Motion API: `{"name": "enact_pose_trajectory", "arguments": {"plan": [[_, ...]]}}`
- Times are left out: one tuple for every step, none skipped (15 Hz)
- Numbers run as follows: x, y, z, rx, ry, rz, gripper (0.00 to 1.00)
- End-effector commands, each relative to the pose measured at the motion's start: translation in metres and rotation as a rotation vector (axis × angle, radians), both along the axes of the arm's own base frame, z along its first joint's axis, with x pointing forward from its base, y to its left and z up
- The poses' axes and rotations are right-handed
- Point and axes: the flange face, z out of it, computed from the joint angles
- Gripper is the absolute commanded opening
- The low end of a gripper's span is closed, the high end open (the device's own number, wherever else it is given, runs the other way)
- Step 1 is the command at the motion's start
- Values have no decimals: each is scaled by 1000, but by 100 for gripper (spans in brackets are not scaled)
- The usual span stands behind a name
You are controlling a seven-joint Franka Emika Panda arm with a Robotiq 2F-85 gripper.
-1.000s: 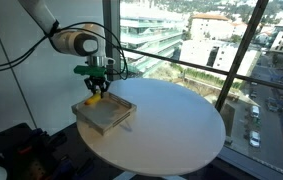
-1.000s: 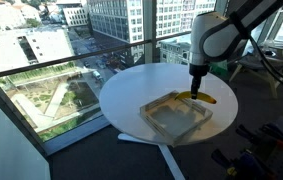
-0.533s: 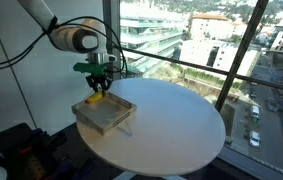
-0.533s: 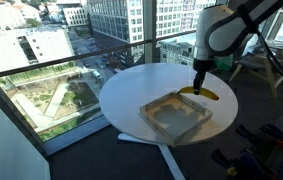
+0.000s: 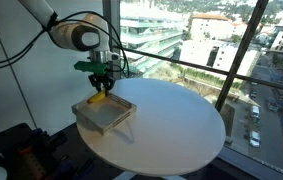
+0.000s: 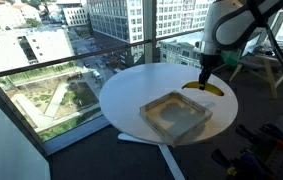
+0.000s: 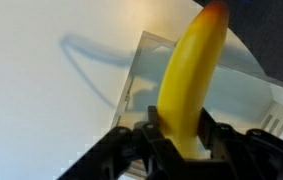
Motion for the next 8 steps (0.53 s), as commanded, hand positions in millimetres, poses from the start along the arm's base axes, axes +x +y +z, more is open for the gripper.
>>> {"name": "enact_pose_trajectory", "arguments": {"plan": [[-11,-12,11,4,-4,-43,16],[-12,-16,11,4,-5,-50,16],[-13,-19,11,5,-5,-58,16],[-14,-24,10,6,-5,-65,16],[-15,-28,9,6,-3,-72,16],[-16,-34,8,5,-2,-84,16],[-16,-39,7,6,-1,-93,16],[-16,-45,6,6,1,-103,16]]}}
